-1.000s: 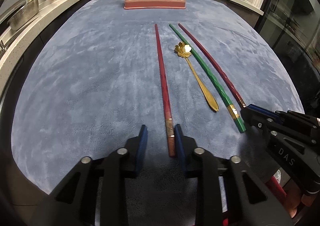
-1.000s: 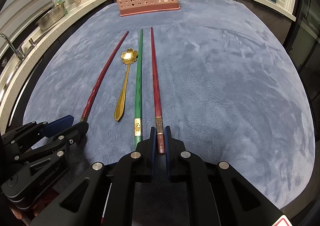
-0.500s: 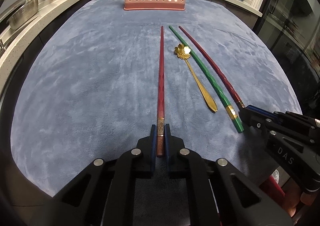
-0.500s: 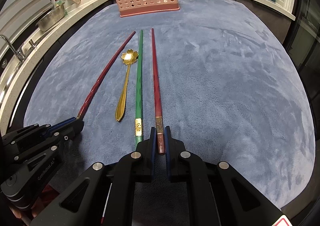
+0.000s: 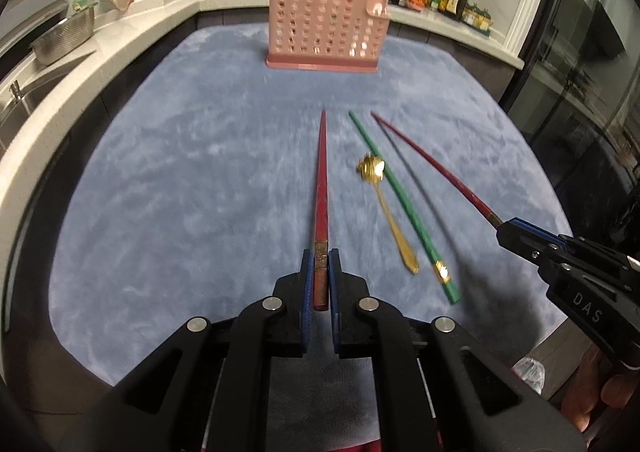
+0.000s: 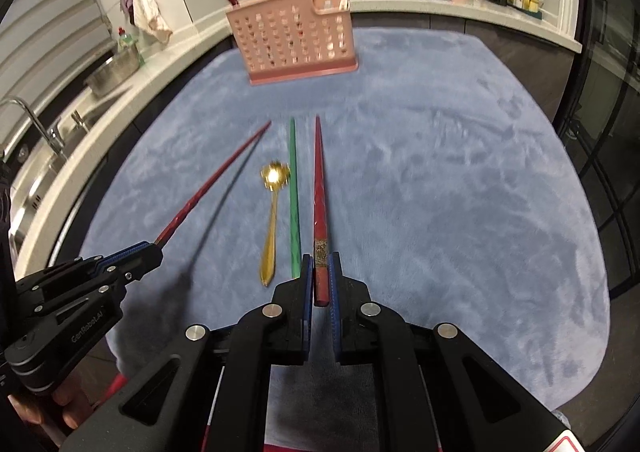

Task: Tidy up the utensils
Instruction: 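Lift and carry both chopsticks over the pink holder with both tools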

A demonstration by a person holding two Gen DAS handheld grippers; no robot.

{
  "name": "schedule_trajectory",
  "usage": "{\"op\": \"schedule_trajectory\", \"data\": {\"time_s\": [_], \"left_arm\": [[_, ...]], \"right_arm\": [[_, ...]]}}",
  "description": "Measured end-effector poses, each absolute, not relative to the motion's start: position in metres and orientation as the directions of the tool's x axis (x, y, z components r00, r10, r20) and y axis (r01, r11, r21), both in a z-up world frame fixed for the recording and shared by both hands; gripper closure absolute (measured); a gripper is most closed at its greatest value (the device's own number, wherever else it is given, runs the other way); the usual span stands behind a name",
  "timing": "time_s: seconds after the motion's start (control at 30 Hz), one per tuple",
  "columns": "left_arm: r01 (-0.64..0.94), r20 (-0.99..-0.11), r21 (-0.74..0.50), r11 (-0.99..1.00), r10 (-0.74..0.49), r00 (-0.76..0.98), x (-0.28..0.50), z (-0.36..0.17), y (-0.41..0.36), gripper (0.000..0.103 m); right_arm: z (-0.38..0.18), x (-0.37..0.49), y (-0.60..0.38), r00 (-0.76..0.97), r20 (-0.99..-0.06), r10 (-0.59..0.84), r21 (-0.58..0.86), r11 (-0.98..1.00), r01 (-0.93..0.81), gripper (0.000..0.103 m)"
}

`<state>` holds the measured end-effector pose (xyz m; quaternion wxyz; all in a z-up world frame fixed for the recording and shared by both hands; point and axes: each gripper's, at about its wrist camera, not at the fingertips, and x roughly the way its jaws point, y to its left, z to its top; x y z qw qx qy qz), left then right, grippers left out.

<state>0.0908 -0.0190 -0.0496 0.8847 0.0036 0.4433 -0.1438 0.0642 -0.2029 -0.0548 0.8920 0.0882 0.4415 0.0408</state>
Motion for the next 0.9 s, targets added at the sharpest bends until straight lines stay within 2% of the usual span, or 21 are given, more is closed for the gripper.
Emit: {"op": "schedule_trajectory", "data": {"time_s": [0.27,0.9], "left_arm": [[0.269,-0.721,-0.122,0.955,-0.271,0.637,0.103,-0.002,-0.013,0.096],[0.265,-0.605,-0.003,0.964,-0.213,0.768,0.178,0.085,-0.037,0.096]], "right_arm": [[-0.006,0.075,-0.212,0.672,-0.724,0.152,0.210,0.978,0.006,0.096],[0.085,0.140,-0.231,0.796,-0.586,0.148,0.212,0.977,-0.025,0.096]]}}
